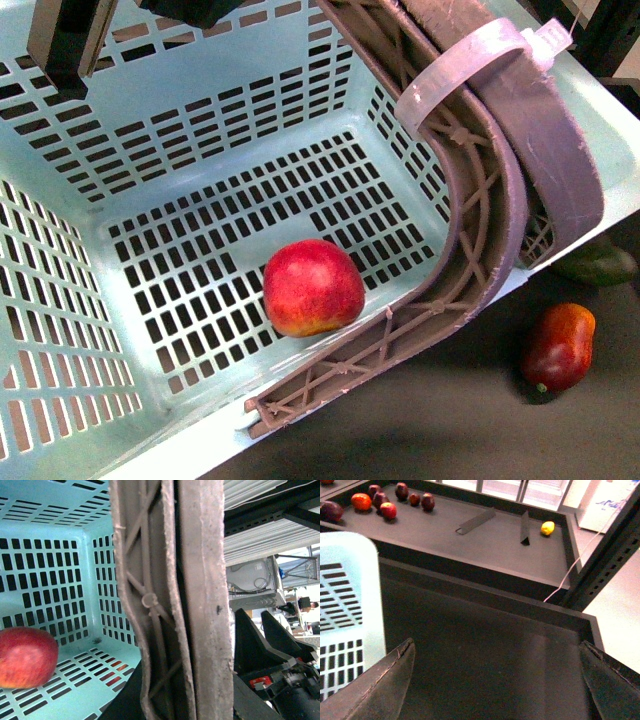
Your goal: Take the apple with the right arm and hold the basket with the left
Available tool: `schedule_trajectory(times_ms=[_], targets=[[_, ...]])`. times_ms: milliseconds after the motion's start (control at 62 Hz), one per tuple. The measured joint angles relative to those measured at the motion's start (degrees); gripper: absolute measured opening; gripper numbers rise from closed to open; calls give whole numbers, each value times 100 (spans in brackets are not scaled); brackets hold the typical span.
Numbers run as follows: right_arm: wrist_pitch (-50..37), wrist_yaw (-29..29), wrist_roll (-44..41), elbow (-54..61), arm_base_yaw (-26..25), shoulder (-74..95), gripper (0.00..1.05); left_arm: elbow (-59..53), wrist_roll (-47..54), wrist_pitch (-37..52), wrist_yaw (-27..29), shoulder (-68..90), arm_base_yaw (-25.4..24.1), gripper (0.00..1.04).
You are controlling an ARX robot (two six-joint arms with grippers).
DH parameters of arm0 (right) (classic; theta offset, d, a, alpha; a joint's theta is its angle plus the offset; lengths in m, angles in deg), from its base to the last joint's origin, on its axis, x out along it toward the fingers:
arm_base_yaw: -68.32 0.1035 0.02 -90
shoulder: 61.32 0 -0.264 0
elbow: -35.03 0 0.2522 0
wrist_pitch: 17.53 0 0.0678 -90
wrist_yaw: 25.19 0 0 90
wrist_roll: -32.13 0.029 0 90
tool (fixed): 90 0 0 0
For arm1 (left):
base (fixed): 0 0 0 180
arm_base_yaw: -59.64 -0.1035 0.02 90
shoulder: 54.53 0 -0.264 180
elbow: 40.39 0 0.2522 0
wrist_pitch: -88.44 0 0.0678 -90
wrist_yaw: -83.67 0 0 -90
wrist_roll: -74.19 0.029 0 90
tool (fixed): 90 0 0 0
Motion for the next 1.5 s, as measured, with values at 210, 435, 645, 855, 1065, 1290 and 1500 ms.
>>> schedule_trajectory(times_ms=[210, 435, 645, 855, 1065, 1290, 1500], targets=[[-1808, 595, 914, 1167, -46, -343, 63, 0, 2, 0, 37, 0, -7, 17], [-1974, 468, 1086, 2138, -221, -1108, 23, 0, -11, 0, -7, 0, -7, 17], [-1891, 107, 1108, 2708, -573, -1803, 2, 0, -11, 0, 39, 0, -7, 17], [-1600, 103, 1108, 3112, -581, -2470, 2, 0, -15, 0, 11, 0, -7, 17], [-1178, 101, 1108, 3381, -581, -3161, 2, 0, -15, 0, 22, 0, -7, 17], [-1056, 92, 1108, 3696, -584, -3648, 2, 0, -24, 0, 17, 0, -7, 17], [-398, 87, 1113, 3698, -584, -4382, 2, 0, -22, 0, 13, 0, -7, 17]])
